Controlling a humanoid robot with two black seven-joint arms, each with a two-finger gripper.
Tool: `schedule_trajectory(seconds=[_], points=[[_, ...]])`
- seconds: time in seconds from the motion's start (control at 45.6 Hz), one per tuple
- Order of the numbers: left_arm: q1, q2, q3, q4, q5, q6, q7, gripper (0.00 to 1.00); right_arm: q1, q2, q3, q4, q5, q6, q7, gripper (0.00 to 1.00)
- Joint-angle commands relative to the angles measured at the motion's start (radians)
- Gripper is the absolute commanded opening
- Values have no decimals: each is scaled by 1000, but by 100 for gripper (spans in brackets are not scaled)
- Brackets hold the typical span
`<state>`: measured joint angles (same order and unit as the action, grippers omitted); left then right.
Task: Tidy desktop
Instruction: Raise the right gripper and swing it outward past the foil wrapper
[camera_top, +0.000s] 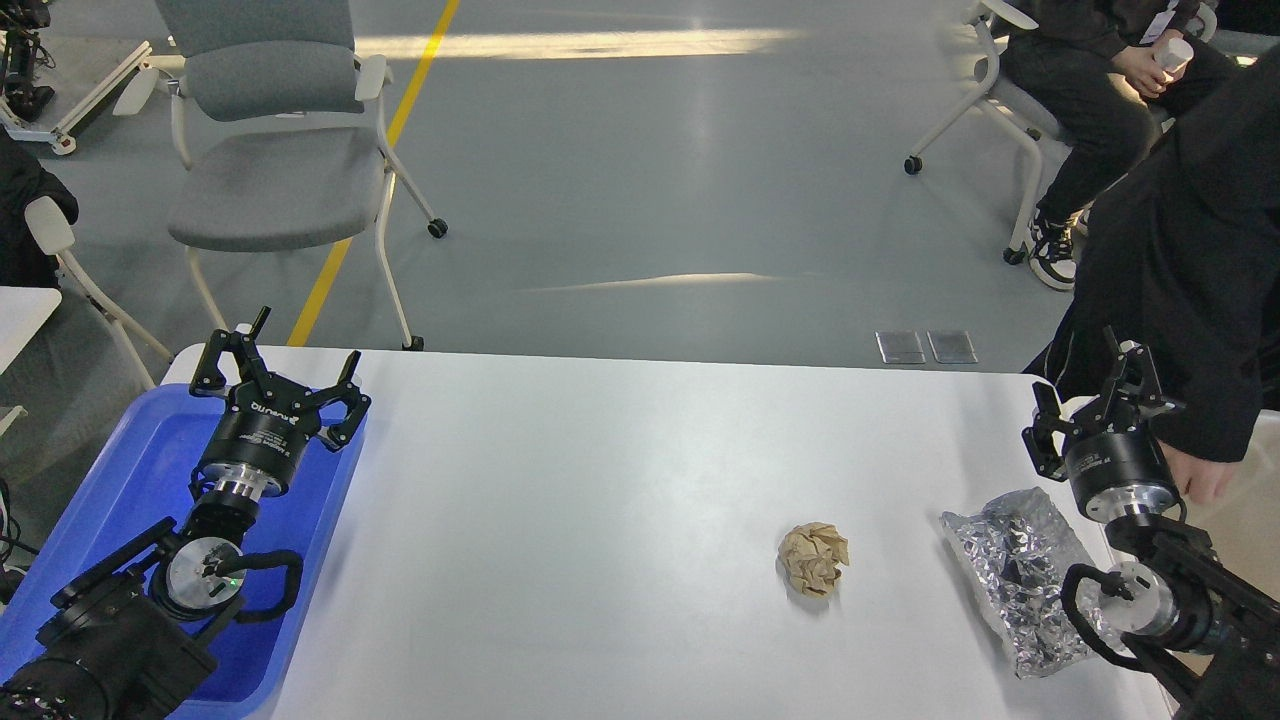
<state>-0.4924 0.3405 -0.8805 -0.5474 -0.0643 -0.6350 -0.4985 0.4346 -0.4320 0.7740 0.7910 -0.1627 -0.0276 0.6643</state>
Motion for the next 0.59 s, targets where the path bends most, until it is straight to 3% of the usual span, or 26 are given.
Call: schedule_trajectory(seconds=[0.0, 0.57], points=[[0, 0, 2, 0, 1, 0, 0, 100, -1, -1, 1, 2, 0, 0, 0, 100], [0, 0, 0, 0, 0, 1, 0, 100, 24, -8, -1, -9, -6, 44, -17, 100]])
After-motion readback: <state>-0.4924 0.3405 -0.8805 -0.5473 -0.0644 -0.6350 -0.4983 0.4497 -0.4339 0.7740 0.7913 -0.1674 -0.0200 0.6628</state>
